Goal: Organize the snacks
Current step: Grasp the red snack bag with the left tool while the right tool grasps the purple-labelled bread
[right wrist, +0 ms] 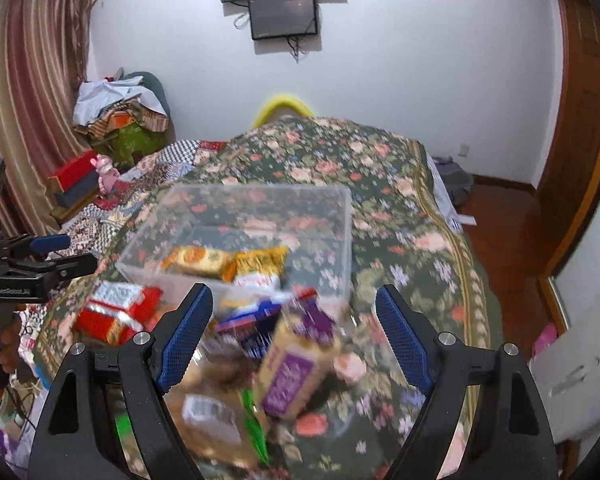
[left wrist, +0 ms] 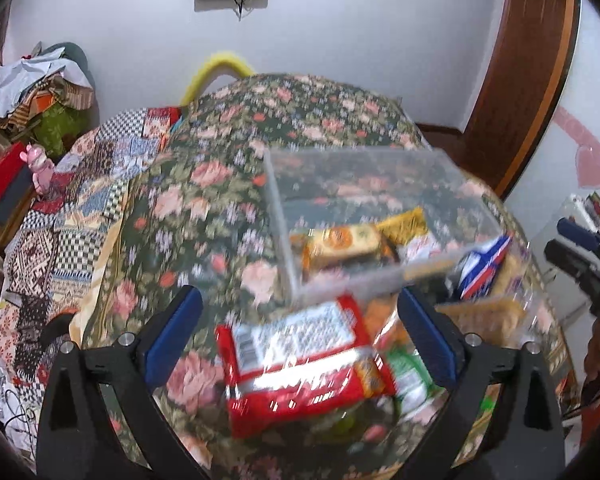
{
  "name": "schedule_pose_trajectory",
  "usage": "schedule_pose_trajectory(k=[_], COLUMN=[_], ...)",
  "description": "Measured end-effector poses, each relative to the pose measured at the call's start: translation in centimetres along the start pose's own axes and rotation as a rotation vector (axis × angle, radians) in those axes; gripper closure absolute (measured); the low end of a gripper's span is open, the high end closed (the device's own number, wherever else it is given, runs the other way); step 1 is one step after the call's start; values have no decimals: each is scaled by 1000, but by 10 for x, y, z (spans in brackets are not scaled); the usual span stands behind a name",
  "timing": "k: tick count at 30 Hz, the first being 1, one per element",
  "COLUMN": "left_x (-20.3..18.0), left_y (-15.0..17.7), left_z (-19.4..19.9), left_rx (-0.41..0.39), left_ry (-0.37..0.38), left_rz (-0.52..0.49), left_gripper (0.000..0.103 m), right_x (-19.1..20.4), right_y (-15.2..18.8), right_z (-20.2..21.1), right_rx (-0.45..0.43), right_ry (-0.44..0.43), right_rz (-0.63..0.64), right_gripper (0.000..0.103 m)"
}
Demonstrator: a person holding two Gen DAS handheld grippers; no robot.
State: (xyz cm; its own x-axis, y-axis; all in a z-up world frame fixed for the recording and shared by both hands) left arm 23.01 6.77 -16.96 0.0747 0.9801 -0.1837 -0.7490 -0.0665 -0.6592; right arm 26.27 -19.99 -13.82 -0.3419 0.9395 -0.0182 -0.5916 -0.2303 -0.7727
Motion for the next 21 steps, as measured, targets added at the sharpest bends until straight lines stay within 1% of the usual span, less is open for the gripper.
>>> schedule_pose_trajectory(k=[6,10,12,14,18,21], left_x=[18,25,28,31,33,30], left_y=[37,54,58,58,58,58], left_z=[-18,-32,-35,-37,-45,-51], left_rx=[84,129,113,91,88,93], left_ry=[-18,-31,-21,2,42,67], left_rz=[38,49,60,89,132,152], left_gripper=[3,3,0,0,0,0], right_x=[-11,-12,-12,-13,-12,-11], right_y=[30,46,52,54,56,55], right_z=[-6,-14,-17,-20,-28,-33], right_rx=[64,107,120,129,144,140], right_ry=[11,22,21,21,14,13], right_rz=[-22,-21,-21,-24,-39,-49], right_gripper=[21,21,21,21,21,21])
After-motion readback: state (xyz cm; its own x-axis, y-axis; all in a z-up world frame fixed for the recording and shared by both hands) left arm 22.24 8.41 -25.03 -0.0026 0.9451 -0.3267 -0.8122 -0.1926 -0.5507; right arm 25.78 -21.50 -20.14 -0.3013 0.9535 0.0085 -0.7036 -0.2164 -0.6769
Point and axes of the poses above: each gripper's, at about its wrist camera, not at the fingertips, and z roughly against the way its jaws point, x to its left, y to its underside, the point moved 7 cm from there along -z, roughly the way its jaws point, and after that the axes turned 8 degrees about y, right-handed, at the moved point
